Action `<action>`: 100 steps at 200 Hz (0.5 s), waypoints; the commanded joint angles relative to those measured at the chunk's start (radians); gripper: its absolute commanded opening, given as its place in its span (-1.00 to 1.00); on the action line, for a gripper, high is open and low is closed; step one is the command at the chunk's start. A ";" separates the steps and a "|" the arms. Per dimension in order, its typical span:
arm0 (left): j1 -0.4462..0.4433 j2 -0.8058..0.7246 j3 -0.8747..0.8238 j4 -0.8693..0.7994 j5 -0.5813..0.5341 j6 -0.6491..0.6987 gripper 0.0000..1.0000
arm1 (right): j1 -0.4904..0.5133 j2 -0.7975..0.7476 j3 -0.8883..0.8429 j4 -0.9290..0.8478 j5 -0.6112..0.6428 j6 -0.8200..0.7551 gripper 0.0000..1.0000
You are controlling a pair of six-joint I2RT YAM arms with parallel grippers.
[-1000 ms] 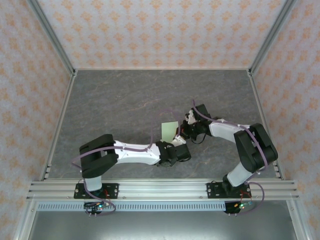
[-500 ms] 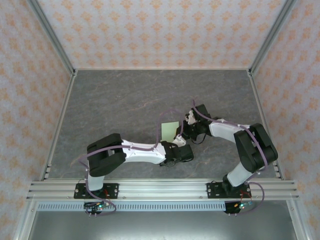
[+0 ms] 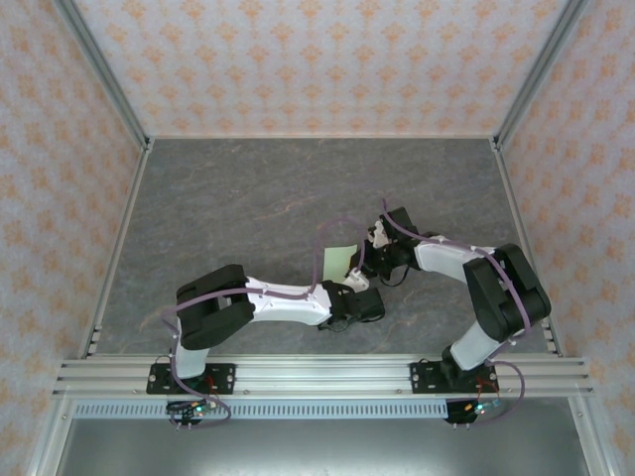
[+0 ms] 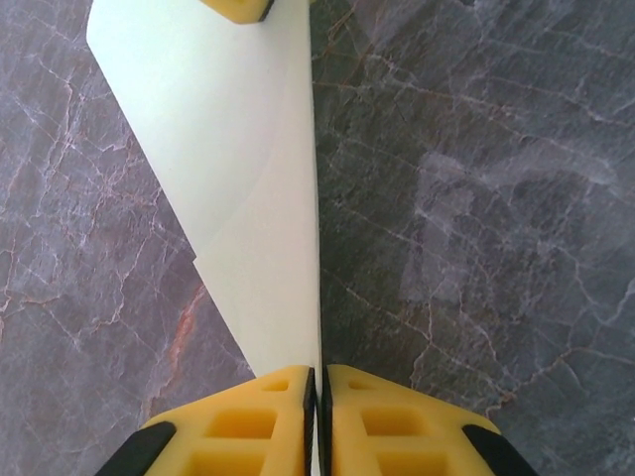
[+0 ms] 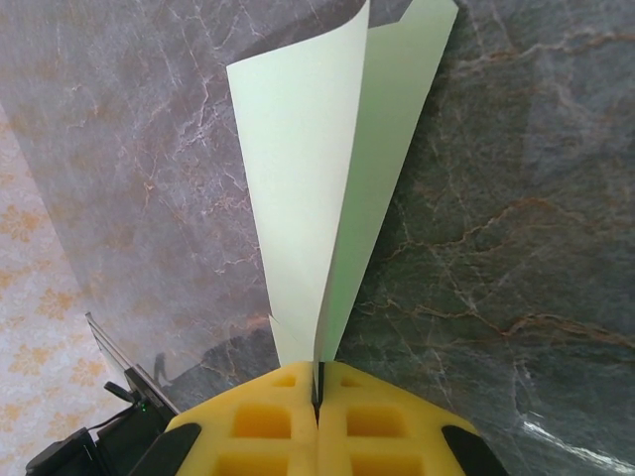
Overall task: Fold a paper plane with a square sheet of paper (fold left side to right side)
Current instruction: Fold the wing for the fifth time at the center of the table.
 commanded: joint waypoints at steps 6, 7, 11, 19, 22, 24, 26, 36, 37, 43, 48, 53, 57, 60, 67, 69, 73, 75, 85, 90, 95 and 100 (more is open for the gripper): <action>-0.003 0.014 0.022 -0.033 -0.041 -0.009 -0.77 | 0.006 -0.008 0.040 -0.040 0.018 -0.016 -0.89; -0.003 0.014 0.022 -0.033 -0.041 -0.009 -0.78 | 0.005 -0.010 0.041 -0.040 0.019 -0.015 -0.89; -0.003 0.013 0.022 -0.033 -0.039 -0.010 -0.79 | 0.003 -0.014 0.043 -0.042 0.028 -0.016 -0.87; -0.003 0.014 0.022 -0.033 -0.037 -0.008 -0.79 | 0.003 -0.030 0.049 -0.045 0.047 -0.017 -0.82; -0.003 0.014 0.022 -0.030 -0.036 -0.008 -0.79 | 0.003 -0.036 0.052 -0.045 0.054 -0.016 -0.81; -0.003 0.014 0.021 -0.030 -0.036 -0.008 -0.79 | 0.002 -0.042 0.053 -0.047 0.061 -0.016 -0.79; -0.002 0.014 0.022 -0.029 -0.035 -0.008 -0.79 | 0.002 -0.045 0.054 -0.048 0.067 -0.016 -0.76; -0.002 0.013 0.020 -0.026 -0.028 -0.004 -0.79 | -0.004 -0.078 0.063 -0.058 0.102 -0.017 -0.65; -0.002 0.014 0.020 -0.026 -0.027 -0.003 -0.79 | -0.005 -0.080 0.064 -0.061 0.105 -0.017 -0.64; -0.002 0.012 0.021 -0.024 -0.022 -0.002 -0.79 | -0.009 -0.103 0.071 -0.073 0.131 -0.022 -0.57; 0.000 0.017 0.023 -0.022 -0.018 0.001 -0.79 | -0.012 -0.121 0.076 -0.085 0.153 -0.026 -0.51; 0.000 0.019 0.023 -0.021 -0.013 0.003 -0.79 | -0.015 -0.138 0.081 -0.099 0.175 -0.030 -0.46; 0.000 0.023 0.026 -0.021 -0.009 0.004 -0.79 | -0.018 -0.155 0.086 -0.113 0.196 -0.037 -0.40; 0.001 0.026 0.027 -0.021 -0.007 0.004 -0.80 | -0.021 -0.168 0.091 -0.125 0.214 -0.040 -0.37; 0.002 0.032 0.031 -0.023 -0.002 0.007 -0.80 | -0.023 -0.193 0.101 -0.159 0.257 -0.055 -0.30; 0.003 0.034 0.033 -0.022 0.000 0.008 -0.80 | -0.024 -0.201 0.104 -0.169 0.271 -0.059 -0.30; 0.003 0.037 0.036 -0.024 0.004 0.010 -0.81 | -0.024 -0.215 0.111 -0.190 0.296 -0.068 -0.27; 0.004 0.039 0.037 -0.024 0.006 0.011 -0.81 | -0.024 -0.221 0.113 -0.202 0.309 -0.072 -0.26; 0.005 0.046 0.043 -0.026 0.012 0.015 -0.82 | -0.026 -0.253 0.124 -0.248 0.373 -0.092 -0.19; 0.006 0.048 0.044 -0.024 0.016 0.016 -0.82 | -0.027 -0.267 0.126 -0.270 0.398 -0.101 -0.17; 0.008 0.049 0.045 -0.024 0.019 0.017 -0.82 | -0.028 -0.281 0.127 -0.287 0.415 -0.107 -0.13; 0.008 0.052 0.046 -0.024 0.022 0.017 -0.82 | -0.030 -0.294 0.124 -0.301 0.431 -0.114 -0.10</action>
